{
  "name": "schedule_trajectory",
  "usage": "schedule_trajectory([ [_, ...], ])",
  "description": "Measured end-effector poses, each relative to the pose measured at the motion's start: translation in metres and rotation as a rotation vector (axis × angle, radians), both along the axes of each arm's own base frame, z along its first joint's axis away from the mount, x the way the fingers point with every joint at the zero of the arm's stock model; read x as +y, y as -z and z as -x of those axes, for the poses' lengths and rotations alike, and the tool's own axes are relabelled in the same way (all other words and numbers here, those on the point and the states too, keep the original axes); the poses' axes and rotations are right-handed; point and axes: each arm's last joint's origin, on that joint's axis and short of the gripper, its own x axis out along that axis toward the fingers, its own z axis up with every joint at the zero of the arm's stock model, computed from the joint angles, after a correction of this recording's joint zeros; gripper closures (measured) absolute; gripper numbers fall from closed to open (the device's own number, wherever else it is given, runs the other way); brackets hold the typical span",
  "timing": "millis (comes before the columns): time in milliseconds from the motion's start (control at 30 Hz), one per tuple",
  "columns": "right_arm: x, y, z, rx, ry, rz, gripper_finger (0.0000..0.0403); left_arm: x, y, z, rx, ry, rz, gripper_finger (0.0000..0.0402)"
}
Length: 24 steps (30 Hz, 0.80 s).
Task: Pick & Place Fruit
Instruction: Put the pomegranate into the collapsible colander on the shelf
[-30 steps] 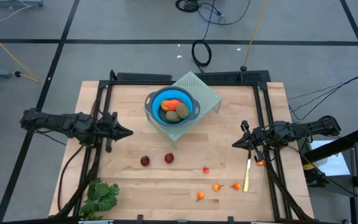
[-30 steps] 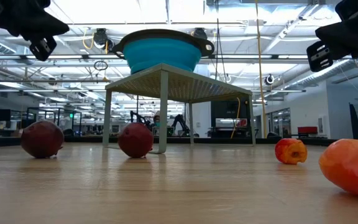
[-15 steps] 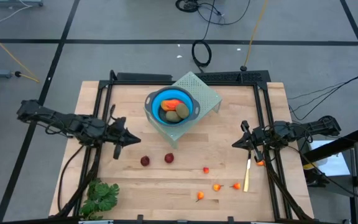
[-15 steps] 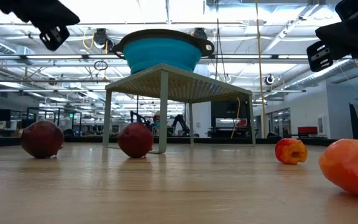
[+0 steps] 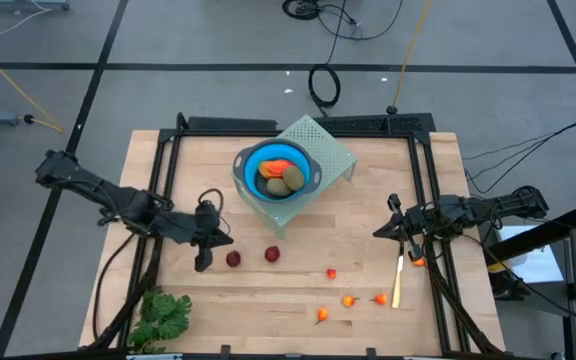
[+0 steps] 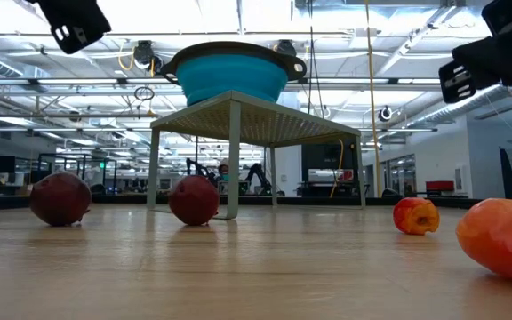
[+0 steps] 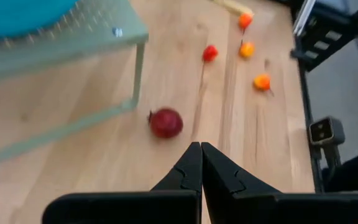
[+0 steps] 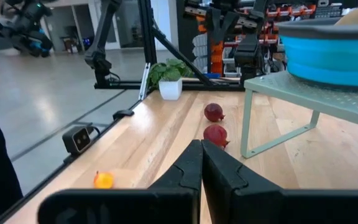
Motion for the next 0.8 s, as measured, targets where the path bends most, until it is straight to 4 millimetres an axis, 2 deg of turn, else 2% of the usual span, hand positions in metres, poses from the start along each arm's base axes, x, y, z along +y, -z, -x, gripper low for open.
schedule_trajectory([
  [400,0.000,0.002,0.000,0.020,0.000,0.004,0.0403,-0.031,0.010,-0.018,0.148,-0.052,0.113,0.0401],
  [800,0.000,0.002,0.000,0.019,0.000,0.004,0.0403,-0.043,0.029,-0.024,0.296,-0.243,0.331,0.0401],
])
